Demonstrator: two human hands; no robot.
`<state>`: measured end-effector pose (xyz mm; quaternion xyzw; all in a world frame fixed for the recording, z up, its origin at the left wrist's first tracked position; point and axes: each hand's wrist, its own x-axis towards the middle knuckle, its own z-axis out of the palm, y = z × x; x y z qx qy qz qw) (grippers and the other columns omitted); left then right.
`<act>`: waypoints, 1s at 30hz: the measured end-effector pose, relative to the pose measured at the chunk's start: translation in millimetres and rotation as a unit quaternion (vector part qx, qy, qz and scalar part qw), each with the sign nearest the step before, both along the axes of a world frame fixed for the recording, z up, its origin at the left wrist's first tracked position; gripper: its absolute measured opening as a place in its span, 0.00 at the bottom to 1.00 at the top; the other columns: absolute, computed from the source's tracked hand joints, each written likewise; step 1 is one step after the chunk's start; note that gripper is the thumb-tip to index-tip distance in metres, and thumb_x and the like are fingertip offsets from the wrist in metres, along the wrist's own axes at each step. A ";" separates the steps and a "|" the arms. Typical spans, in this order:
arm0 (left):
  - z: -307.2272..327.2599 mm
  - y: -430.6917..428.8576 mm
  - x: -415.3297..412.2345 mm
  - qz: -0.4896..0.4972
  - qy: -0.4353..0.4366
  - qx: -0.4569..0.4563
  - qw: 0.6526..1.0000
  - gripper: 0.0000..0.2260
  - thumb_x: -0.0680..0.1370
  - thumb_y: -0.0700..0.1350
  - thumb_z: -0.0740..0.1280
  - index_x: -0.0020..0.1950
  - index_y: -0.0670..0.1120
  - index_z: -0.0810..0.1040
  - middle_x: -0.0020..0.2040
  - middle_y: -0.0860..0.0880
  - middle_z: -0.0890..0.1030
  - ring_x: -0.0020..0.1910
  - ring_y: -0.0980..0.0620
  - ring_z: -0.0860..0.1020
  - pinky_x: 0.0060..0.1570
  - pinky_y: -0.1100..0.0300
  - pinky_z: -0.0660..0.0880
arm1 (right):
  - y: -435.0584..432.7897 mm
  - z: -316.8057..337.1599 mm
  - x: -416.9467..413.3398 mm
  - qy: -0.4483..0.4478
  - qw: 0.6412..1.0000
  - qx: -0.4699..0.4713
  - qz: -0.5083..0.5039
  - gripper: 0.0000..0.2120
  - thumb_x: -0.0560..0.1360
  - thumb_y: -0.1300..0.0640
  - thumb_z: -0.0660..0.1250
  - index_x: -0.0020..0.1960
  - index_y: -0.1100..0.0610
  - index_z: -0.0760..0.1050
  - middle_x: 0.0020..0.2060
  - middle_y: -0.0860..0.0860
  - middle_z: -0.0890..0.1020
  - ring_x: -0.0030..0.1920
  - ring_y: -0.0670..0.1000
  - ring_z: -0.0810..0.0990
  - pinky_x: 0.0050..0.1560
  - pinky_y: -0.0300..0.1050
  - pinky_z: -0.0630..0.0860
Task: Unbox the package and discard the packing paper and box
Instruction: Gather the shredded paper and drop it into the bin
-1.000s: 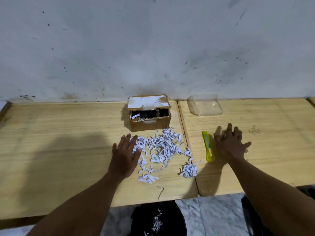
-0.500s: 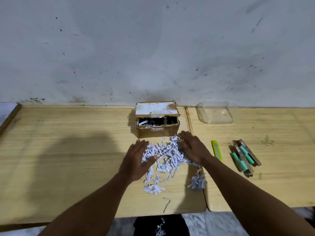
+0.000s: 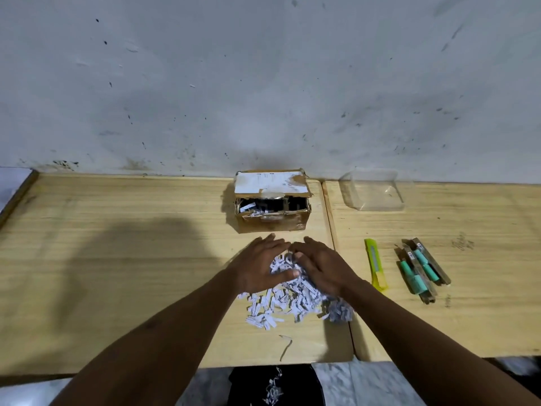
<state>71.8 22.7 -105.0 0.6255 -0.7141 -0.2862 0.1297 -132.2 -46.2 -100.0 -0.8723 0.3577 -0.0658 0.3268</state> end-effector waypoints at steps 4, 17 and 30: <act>-4.8 23.1 15.8 0.006 0.033 -0.043 0.998 0.44 0.70 0.77 0.57 0.79 0.52 0.61 0.78 0.51 0.66 0.78 0.51 0.60 0.76 0.46 0.58 | 17.3 13.9 -21.4 -0.065 0.997 0.026 -0.016 0.18 0.83 0.46 0.58 0.71 0.48 0.70 0.64 0.53 0.78 0.63 0.53 0.75 0.62 0.51 0.71; -14.7 79.9 -23.9 0.000 -0.133 -0.004 0.991 0.71 0.47 0.84 0.63 0.78 0.57 0.31 0.80 0.48 0.32 0.76 0.43 0.28 0.74 0.37 0.35 | 62.3 -20.8 -52.6 0.114 0.989 -0.097 -0.004 0.63 0.58 0.17 0.63 0.81 0.46 0.40 0.81 0.49 0.44 0.80 0.51 0.40 0.73 0.71 0.43; -22.3 68.4 6.3 0.000 -0.134 -0.073 0.988 0.61 0.57 0.85 0.59 0.81 0.57 0.40 0.81 0.50 0.38 0.79 0.44 0.36 0.75 0.38 0.39 | 54.0 -21.1 -51.7 0.090 0.990 -0.110 -0.004 0.65 0.57 0.18 0.65 0.80 0.45 0.37 0.81 0.49 0.43 0.80 0.51 0.40 0.75 0.68 0.43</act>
